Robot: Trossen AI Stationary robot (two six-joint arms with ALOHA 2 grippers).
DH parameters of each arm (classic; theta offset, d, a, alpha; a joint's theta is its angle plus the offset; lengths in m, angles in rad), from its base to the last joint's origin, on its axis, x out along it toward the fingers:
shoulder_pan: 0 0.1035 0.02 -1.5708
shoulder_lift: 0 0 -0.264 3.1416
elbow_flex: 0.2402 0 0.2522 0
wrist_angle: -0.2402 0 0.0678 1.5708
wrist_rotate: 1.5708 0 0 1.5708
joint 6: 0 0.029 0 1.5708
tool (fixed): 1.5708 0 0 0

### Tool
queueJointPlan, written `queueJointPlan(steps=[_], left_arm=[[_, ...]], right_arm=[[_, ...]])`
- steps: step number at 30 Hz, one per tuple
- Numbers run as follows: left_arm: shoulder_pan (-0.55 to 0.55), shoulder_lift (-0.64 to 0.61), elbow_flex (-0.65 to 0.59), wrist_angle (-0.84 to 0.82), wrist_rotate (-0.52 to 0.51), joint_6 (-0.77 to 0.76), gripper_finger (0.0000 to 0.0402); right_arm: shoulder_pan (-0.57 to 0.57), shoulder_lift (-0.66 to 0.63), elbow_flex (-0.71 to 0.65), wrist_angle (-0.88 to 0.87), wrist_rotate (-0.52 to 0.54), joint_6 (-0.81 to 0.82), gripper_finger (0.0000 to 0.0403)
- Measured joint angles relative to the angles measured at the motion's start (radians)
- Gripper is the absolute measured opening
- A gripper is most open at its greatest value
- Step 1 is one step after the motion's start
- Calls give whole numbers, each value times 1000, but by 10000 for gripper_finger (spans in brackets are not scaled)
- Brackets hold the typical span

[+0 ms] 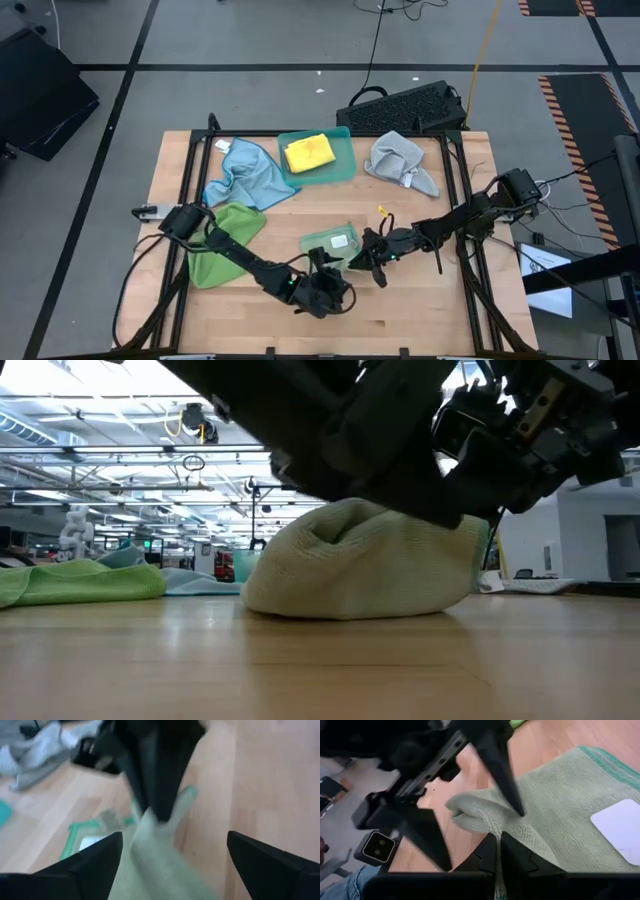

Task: Fold microfiber towels
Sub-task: Fold the light green microfiber cloth

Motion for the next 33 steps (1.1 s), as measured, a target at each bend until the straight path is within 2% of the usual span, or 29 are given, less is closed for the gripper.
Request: queueJointPlan(steps=[2,4,7,11,12,13,16,21,25,27,33], left_arm=[[8,0,0,-60,10,-32,349],[11,1,0,-87,9,-39,313],[9,1,0,-86,13,-19,221],[7,1,0,-88,13,10,60],[7,0,0,-88,13,16,31],[8,-2,0,-90,14,17,19],[8,-6,0,-91,36,6,21],[11,-9,0,-96,138,-8,9],[18,-11,0,-96,162,-35,14],[21,-11,0,-96,181,-44,12],[25,-11,0,-92,234,-83,12]], right_arm=[[0,0,0,0,-1,-1,9],[0,0,0,0,-2,-2,9],[-1,0,0,0,-4,-2,9],[0,0,0,-1,-7,-18,10],[0,0,0,-2,-7,-32,12],[3,0,0,-4,-14,-56,17],[21,-18,0,-24,-86,-145,51],[58,-118,1,-202,-44,-279,147],[124,-204,1,-354,74,-350,227],[176,-222,1,-398,170,-383,260],[335,-175,1,-353,461,-497,328]])
